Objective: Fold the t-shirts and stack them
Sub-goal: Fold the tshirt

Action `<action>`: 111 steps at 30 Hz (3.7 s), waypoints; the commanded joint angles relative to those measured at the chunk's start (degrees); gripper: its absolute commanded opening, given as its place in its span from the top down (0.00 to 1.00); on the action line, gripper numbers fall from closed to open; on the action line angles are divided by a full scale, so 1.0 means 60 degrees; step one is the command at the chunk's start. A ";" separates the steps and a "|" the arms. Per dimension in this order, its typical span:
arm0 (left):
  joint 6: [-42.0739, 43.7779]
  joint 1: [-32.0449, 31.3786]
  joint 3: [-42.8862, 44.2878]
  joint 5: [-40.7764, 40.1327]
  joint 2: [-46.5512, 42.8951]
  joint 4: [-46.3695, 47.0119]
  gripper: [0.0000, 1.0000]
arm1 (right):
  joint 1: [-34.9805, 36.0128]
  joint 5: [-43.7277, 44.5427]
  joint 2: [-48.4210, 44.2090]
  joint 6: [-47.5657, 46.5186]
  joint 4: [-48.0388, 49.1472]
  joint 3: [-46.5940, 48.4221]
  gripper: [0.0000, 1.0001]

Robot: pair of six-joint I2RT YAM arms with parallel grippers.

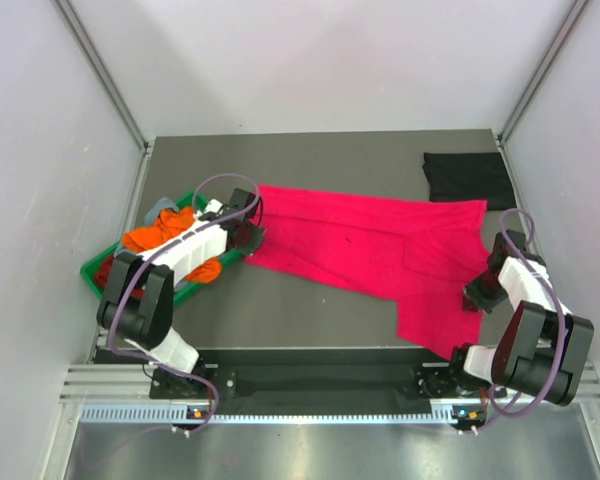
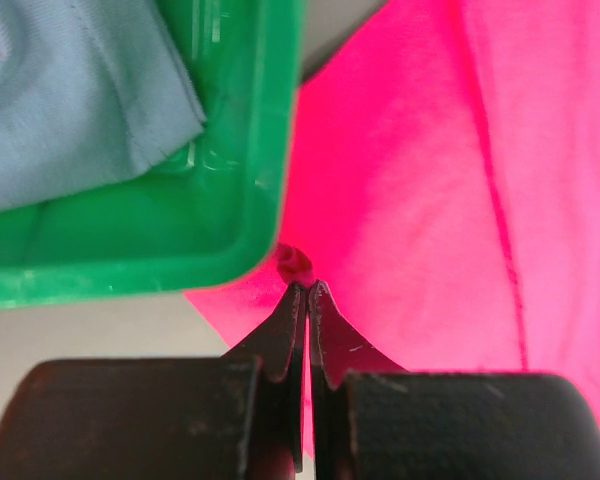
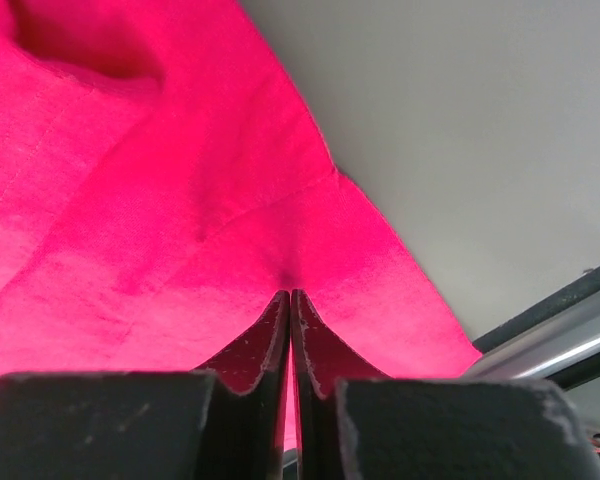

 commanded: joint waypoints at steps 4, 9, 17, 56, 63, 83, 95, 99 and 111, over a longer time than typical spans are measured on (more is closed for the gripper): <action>-0.0212 0.0033 -0.0455 0.0243 -0.0960 0.0827 1.00 | -0.0645 -0.0562 0.0175 -0.0701 -0.0137 0.0725 0.81; -0.0256 0.0033 -0.0705 0.0418 -0.1077 0.0930 1.00 | -0.1201 -0.1660 0.0278 -0.1463 0.0375 0.0726 0.64; -0.0314 0.0048 -0.0676 0.0667 -0.1122 0.1077 1.00 | -0.1524 -0.2071 0.0482 -0.2107 0.0771 0.0843 0.55; -0.0212 0.0326 -0.0178 0.0068 -0.1312 0.0769 1.00 | -0.2330 -0.1193 0.1538 -0.2284 0.0991 0.1019 1.00; -0.0052 0.0444 -0.0032 -0.0313 -0.1385 0.0769 1.00 | -0.2330 -0.1587 0.0893 -0.2240 0.1006 0.1106 1.00; 0.0476 0.0458 0.1579 -0.1529 -0.0186 -0.0387 1.00 | -0.2330 -0.2745 -0.0016 -0.1259 0.2118 0.1620 1.00; 0.0169 0.0458 0.3205 -0.1866 0.1733 -0.2101 1.00 | -0.2257 -0.2950 0.0394 -0.0673 0.2866 0.2190 1.00; 0.0140 0.0458 0.3410 -0.2100 0.2086 -0.2218 1.00 | -0.1995 -0.3097 0.0672 -0.0468 0.3334 0.2278 1.00; 0.0227 0.0458 0.4670 -0.2584 0.3258 -0.2820 1.00 | -0.1422 -0.2204 0.1405 -0.0497 0.3818 0.2689 1.00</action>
